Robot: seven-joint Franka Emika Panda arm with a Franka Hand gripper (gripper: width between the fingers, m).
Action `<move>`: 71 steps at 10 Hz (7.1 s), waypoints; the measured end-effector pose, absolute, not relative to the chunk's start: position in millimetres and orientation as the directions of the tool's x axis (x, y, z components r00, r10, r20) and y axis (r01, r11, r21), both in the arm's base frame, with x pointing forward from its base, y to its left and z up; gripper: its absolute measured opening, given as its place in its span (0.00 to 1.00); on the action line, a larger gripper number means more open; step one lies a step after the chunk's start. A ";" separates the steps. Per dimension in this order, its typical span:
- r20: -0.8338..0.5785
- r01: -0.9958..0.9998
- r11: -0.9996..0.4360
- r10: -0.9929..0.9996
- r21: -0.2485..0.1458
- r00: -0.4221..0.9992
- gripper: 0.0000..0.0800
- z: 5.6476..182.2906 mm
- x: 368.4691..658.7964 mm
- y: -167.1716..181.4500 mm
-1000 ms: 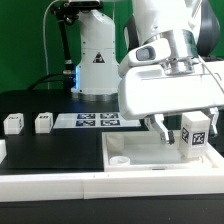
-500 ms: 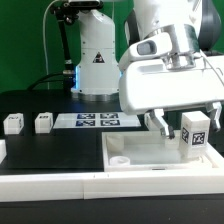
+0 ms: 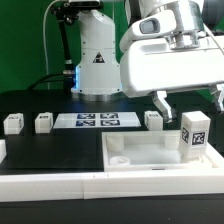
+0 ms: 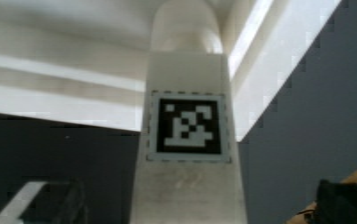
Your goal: Assemble square table
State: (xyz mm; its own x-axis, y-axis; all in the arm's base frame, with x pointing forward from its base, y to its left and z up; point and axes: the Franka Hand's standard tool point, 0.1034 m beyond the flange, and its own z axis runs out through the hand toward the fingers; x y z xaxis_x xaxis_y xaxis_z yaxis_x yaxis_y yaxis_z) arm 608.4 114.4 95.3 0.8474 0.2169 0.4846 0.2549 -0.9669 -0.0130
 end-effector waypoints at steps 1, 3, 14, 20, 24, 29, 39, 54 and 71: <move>0.426 0.263 -0.964 0.225 -0.032 0.876 0.81 90.5 604.2 117.6; 0.289 0.268 -0.961 0.238 -0.066 0.927 0.81 77.8 605.5 116.1; -0.129 0.275 -0.942 0.302 -0.190 0.945 0.81 80.7 602.0 127.0; -0.127 0.180 -0.978 0.193 -0.104 0.973 0.81 84.0 610.7 112.9; -0.129 0.183 -0.977 0.196 -0.107 0.972 0.76 84.0 612.7 112.8; -0.129 0.184 -0.977 0.198 -0.108 0.972 0.36 83.3 612.6 111.4; -0.118 -0.645 -0.764 -0.641 0.002 0.759 0.37 81.8 605.2 127.5; -0.079 0.150 -0.984 0.157 -0.097 0.984 0.81 78.8 607.5 117.6; -0.089 -0.128 -0.989 -0.121 -0.075 0.989 0.36 79.4 608.6 117.4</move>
Offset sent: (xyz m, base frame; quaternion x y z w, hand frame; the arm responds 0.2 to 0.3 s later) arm 0.0066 -0.0114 -0.0034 -0.0205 -0.1200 -0.0198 0.9924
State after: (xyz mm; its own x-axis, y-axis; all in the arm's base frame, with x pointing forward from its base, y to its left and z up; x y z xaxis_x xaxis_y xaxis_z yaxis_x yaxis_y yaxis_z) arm 608.6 117.4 79.4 0.9886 -0.1213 -0.0890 -0.1281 -0.9889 -0.0748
